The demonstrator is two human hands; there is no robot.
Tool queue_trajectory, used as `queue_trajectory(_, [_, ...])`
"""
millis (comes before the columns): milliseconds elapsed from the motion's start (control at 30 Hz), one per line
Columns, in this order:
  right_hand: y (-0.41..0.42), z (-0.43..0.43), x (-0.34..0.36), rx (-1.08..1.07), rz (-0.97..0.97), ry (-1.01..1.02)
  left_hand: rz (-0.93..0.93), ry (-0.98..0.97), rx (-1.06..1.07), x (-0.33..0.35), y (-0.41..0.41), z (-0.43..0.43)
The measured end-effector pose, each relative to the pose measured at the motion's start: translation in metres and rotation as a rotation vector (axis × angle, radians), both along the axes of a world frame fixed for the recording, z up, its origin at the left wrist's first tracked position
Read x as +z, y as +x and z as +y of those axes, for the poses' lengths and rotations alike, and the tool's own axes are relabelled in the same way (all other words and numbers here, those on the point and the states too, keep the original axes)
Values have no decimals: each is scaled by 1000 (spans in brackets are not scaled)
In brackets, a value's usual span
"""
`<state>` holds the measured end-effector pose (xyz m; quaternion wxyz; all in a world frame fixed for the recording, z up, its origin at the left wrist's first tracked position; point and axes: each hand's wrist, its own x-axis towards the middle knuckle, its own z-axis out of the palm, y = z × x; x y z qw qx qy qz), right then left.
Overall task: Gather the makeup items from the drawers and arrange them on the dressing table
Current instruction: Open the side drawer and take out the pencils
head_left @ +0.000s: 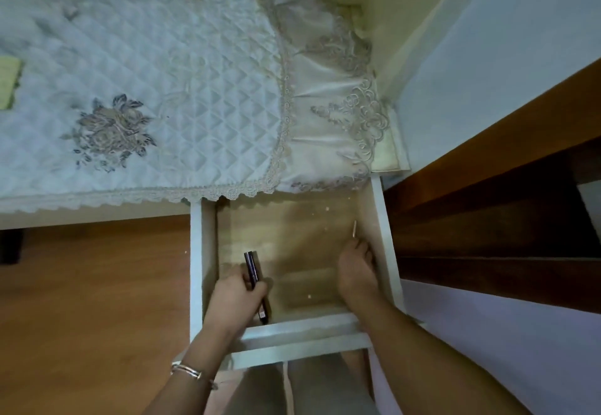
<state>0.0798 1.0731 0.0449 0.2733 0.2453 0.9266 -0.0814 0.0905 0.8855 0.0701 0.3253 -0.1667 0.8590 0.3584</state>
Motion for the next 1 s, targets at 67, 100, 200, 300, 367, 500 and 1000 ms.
queue_trajectory(67, [4,5,0,-17,-15,-45,-7,-16,-22,-2,0,-4])
queue_trajectory(100, [5,7,-2,-12,-33,-97,-11,-28,-38,-2,0,-5])
queue_trajectory(200, [5,6,0,-33,-40,-150,-6,-31,-62,0,1,-9])
queue_trajectory(300, [5,-3,11,-90,65,-340,41,-26,-36,8,1,-8])
queue_trajectory(367, [4,-11,26,-99,122,-441,96,-20,-11,15,0,-8])
queue_trajectory(500, [6,-30,61,-113,266,-625,210,31,58,40,-5,-15])
queue_trajectory(1000, [-158,-94,135,-86,515,-784,576,-51,211,108,-163,-63])
